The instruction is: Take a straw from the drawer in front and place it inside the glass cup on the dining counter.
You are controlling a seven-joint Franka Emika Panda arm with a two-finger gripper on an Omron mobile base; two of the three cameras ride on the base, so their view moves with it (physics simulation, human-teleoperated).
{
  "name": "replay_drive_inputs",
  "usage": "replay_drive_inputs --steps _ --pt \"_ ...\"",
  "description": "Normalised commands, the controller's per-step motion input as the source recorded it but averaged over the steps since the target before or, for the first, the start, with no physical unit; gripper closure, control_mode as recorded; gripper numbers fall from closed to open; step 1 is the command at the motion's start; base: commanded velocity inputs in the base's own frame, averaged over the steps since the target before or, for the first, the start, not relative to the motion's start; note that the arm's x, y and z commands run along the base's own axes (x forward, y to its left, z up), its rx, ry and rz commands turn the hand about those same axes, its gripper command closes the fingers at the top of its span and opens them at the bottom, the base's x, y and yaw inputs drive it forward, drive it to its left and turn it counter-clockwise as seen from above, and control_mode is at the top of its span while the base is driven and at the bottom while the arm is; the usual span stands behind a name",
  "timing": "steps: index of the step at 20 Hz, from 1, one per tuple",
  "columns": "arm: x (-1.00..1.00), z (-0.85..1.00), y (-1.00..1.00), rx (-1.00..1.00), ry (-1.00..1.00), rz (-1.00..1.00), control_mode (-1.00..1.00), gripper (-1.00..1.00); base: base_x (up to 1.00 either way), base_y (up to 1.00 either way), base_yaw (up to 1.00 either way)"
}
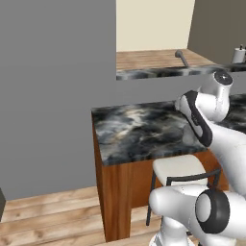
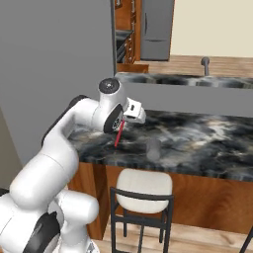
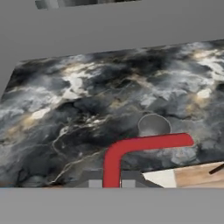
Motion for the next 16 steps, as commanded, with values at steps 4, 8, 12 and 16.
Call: replay_drive_inputs --steps 4,8,12,16 --pt "0.62 0.21 -0.20 0.09 0.00 -0.22 -1.00 1.00 0.00 0.00 0.00" --pt "0.41 0.01 -0.34 0.08 0.00 -0.06 -1.00 1.00 0.00 0.00 0.00" --pt "0.25 0.00 -0.51 0.09 -0.04 0.04 -1.00 1.00 0.00 0.00 0.00" --pt "0.14 -0.01 -0.42 0.06 -0.07 0.17 -1.00 1.00 0.00 0.00 0.00"
